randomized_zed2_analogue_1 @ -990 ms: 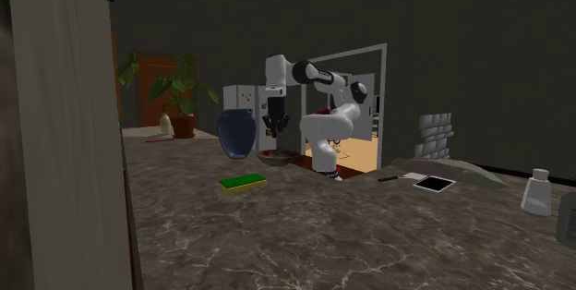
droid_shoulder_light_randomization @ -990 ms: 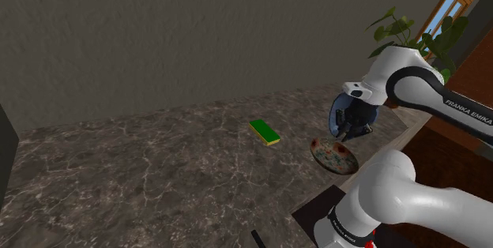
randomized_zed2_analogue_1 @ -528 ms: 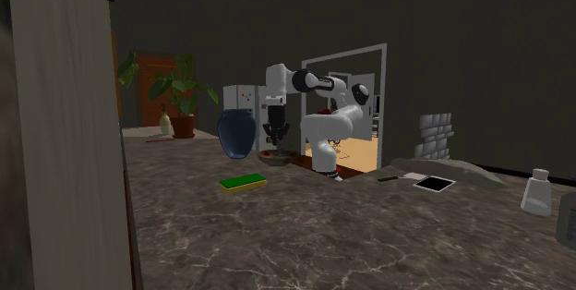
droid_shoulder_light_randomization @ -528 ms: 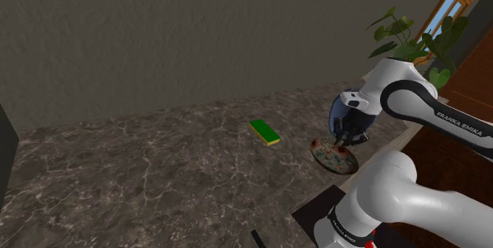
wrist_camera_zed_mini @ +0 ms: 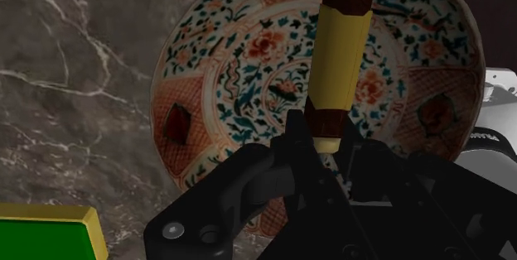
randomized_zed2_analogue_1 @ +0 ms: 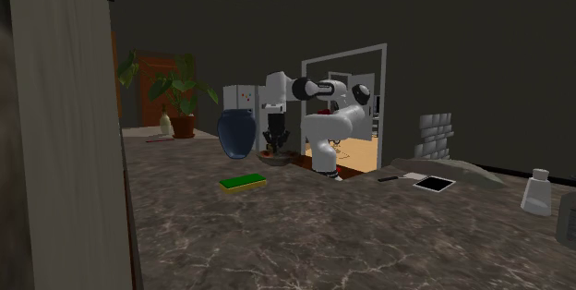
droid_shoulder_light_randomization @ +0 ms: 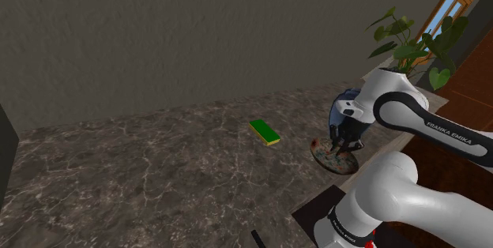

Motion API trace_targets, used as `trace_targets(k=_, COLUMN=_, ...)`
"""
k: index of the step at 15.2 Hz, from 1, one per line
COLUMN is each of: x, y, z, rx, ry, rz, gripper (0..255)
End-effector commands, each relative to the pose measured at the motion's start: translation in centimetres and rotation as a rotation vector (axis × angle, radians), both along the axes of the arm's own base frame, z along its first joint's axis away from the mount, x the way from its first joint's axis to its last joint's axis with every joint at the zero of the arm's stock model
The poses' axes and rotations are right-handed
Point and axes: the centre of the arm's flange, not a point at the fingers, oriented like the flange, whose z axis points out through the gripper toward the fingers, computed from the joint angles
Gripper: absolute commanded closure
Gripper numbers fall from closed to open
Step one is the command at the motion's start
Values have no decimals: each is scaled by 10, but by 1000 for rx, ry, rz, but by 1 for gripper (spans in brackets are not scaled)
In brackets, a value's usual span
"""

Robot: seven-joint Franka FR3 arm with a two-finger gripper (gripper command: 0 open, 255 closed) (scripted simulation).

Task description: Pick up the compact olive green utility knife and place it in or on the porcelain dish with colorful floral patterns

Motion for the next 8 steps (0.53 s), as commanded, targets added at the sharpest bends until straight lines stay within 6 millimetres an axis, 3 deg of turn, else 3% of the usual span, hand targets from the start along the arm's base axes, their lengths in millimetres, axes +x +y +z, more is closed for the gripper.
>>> trace_targets(k=1, x=0, y=0, z=-1, rx=0, ry=0, rz=0, gripper=255)
trace_targets(k=6, x=0, y=0, z=-1, rx=0, ry=0, rz=0, gripper=255)
trace_targets(k=7, x=0, y=0, z=-1, rx=0, ry=0, rz=0, gripper=0)
trace_targets(k=8, x=0, y=0, z=-1, rx=0, ry=0, rz=0, gripper=0)
